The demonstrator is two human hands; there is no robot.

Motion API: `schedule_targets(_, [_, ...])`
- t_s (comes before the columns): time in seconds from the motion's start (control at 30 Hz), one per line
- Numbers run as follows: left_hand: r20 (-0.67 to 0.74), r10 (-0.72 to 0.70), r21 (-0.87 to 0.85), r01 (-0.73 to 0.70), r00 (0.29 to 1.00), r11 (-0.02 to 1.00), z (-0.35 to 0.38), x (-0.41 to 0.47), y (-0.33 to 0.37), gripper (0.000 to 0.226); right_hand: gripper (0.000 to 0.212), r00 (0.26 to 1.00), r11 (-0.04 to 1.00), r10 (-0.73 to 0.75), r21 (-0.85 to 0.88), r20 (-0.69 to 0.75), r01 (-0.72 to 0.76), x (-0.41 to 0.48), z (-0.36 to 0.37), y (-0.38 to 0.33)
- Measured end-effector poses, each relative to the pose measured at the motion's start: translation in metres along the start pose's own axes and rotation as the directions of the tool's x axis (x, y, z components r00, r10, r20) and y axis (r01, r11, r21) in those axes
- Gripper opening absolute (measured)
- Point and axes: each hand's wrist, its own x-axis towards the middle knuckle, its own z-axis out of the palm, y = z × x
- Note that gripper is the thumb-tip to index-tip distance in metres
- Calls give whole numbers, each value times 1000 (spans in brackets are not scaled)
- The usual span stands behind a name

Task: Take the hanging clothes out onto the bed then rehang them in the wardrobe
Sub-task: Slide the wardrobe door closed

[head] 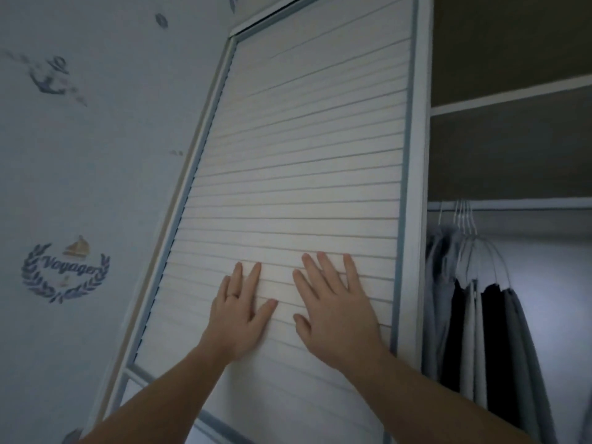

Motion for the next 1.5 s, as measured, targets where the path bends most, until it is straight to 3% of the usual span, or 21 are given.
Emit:
schedule_targets(0.3, [-166,-43,-128,21,985,992,33,-6,4,75,81,1000,998,0,-55,-19,-1,-5,7,4])
schedule_targets(0.67, [-134,-55,-150,34,989,988,37,-21,40,73,78,998,997,-1,-80,-70,-4,-33,-1,30])
schedule_targets(1.5, [-213,-34,-141,4,977,990,80,-103,237,67,78,997,977,36,-209,-63,-49,-178,-71,173])
